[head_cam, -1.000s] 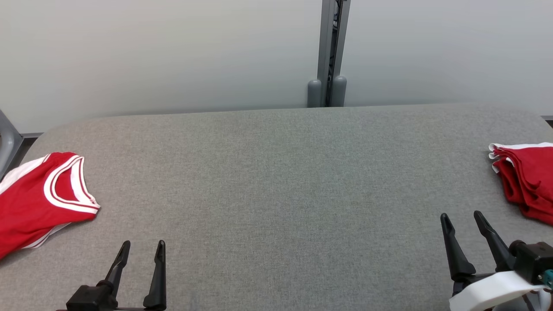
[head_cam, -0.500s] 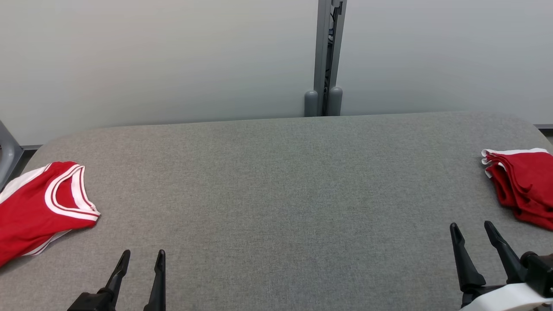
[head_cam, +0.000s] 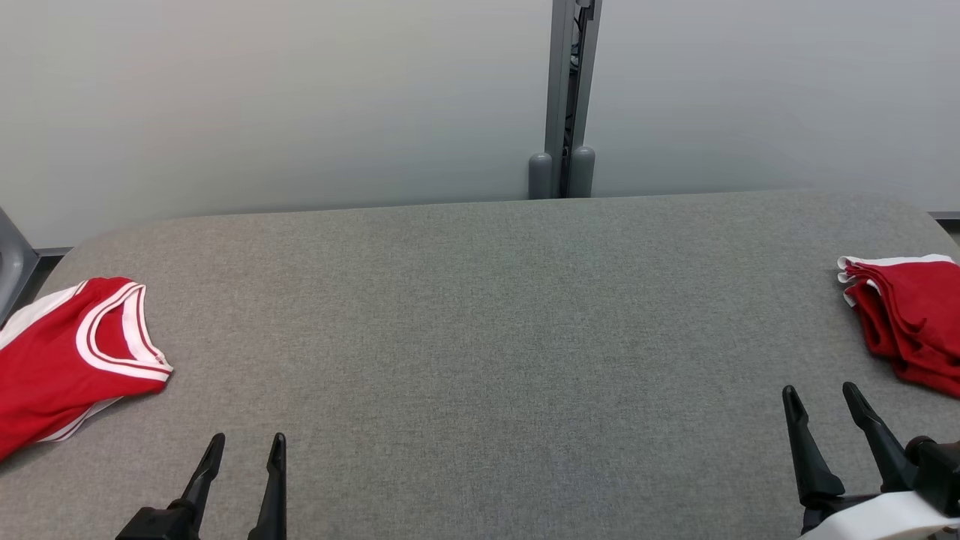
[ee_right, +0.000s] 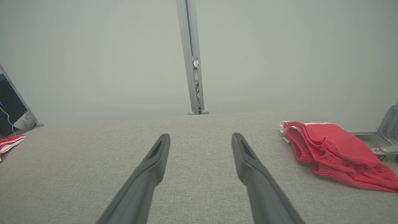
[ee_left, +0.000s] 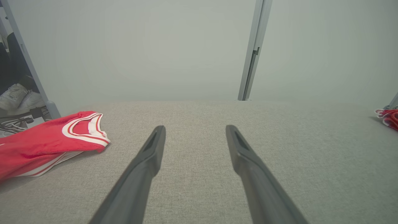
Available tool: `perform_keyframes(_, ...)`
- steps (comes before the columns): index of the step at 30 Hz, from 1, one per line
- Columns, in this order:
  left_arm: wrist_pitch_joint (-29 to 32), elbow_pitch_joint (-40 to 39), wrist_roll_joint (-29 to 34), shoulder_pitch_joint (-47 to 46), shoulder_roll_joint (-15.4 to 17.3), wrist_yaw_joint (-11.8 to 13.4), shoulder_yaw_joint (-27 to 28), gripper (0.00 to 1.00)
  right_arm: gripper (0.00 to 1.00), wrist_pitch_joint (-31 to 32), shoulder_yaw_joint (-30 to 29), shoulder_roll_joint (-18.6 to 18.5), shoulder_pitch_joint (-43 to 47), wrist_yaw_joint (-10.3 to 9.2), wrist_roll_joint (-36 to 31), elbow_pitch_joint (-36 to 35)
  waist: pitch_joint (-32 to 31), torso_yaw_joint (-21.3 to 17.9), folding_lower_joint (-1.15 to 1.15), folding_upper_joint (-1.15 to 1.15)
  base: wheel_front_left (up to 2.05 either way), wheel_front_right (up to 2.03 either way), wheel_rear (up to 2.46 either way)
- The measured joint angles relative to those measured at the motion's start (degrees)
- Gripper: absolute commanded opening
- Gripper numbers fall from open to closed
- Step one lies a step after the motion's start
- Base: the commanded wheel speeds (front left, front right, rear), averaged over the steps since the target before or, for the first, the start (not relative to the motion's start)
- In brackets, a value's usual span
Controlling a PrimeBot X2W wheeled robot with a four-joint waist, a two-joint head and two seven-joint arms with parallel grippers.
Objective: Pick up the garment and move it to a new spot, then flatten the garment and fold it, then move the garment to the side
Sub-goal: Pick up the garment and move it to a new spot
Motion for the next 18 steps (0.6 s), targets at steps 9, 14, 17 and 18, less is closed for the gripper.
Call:
perform_keyframes(9,0.0,0.0,-0.3,-0.2,0.1,0.1,-0.4,1.0,1.0,0.1,-0.2,0.2,0.2,0.0,0.0,-0.1,0.1,0.5,0.0,0.0,0.0,0.0,0.0)
perform_keyframes(14,0.0,0.1,-0.5,-0.6,0.0,0.1,-0.4,1.0,1.0,0.1,-0.4,0.2,0.6,0.0,0.0,-0.1,0.3,1.6,0.0,0.0,0.0,0.0,0.0)
perform_keyframes(17,-0.1,0.3,-0.6,-1.3,0.1,0.1,-0.2,1.0,1.0,0.2,-0.2,0.3,0.7,0.0,0.1,-0.5,0.4,3.0,0.0,0.0,0.0,0.0,0.0)
perform_keyframes(18,-0.1,0.3,-0.6,-1.4,0.2,0.1,-0.1,1.0,1.0,0.3,-0.2,0.3,0.7,0.0,0.1,-0.6,0.4,3.6,0.0,0.0,0.0,0.0,0.0)
